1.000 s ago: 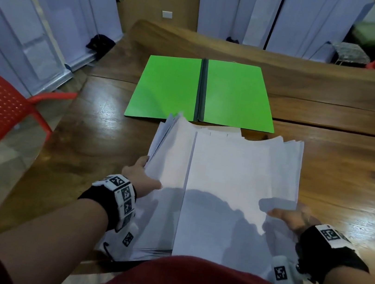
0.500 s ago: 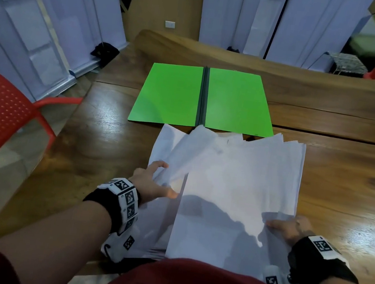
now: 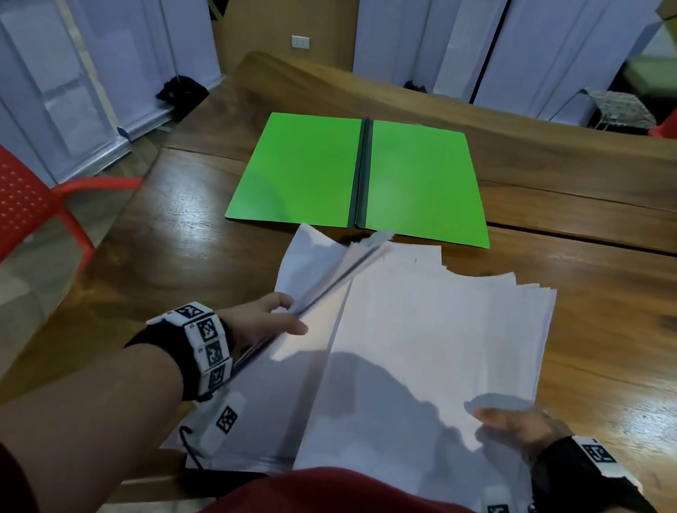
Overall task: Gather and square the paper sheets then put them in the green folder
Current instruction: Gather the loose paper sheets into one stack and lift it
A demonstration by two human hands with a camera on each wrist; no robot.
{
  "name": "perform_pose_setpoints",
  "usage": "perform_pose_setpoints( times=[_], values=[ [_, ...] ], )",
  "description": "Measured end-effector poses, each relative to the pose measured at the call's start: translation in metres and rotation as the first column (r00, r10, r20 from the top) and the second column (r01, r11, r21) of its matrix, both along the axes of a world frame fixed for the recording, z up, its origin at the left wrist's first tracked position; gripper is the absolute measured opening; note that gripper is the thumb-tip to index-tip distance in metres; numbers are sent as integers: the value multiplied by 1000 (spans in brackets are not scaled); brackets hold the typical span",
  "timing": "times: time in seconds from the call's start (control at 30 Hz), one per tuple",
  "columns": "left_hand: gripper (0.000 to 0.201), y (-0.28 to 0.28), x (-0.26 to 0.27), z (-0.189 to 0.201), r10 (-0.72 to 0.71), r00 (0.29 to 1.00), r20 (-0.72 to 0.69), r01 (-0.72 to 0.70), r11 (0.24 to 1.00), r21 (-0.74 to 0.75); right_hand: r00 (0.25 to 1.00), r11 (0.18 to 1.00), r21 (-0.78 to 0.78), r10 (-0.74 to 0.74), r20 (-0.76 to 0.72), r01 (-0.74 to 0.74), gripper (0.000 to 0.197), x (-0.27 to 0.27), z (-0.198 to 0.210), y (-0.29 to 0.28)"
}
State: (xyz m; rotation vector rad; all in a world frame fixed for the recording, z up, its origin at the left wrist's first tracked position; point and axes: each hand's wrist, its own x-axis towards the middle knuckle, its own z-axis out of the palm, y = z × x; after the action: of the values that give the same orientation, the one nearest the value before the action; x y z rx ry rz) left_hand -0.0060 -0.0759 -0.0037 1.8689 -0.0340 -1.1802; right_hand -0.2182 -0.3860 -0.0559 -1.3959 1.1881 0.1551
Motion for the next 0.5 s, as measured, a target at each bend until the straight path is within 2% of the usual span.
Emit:
perform_pose_setpoints(
  times=[0.07,0.1,0.17,0.23,0.27,0.3,0.33,0.4,0.47,0.5],
  values=[
    [49,-3,-1,-4,-45,999,-2,45,999,31,999,999,-38,2,-43,-3,62,-2,-8,-4],
    [46,-4,-2,-4,-56,998,30,54,997,49,999,999,-53,-6,-50,4,63,-2,-8,-4],
    [47,-5,-6,-4,-16,980,200,-5,995,101,999,995,-91,-34,-27,31,38,-4,-3,1],
    [52,-3,-7,-5,81,914,398,-138,984,116,1000,998,-63,-18,-2,18,15,-6,3,6],
    [55,-1,-6,-7,118,877,465,-198,972,127,1000,999,-30,17,21,-16,11,-6,5,7],
    [58,1,-5,-7,133,854,502,-241,958,157,999,999,-10,40,1,-40,15,-7,6,8],
    [59,4,-4,-8,128,853,506,-260,945,199,999,999,-18,38,-17,-39,28,-7,1,4],
    [49,11,-2,-10,49,891,451,-204,931,301,997,996,-80,26,-76,-32,62,-9,-20,-6],
    [37,17,-4,-12,-18,917,400,-141,920,365,995,987,-147,57,-77,-68,98,-16,-60,-28],
    [33,20,-5,-14,-16,920,391,-143,917,373,993,982,-163,81,-88,-94,108,-17,-78,-39]
  ],
)
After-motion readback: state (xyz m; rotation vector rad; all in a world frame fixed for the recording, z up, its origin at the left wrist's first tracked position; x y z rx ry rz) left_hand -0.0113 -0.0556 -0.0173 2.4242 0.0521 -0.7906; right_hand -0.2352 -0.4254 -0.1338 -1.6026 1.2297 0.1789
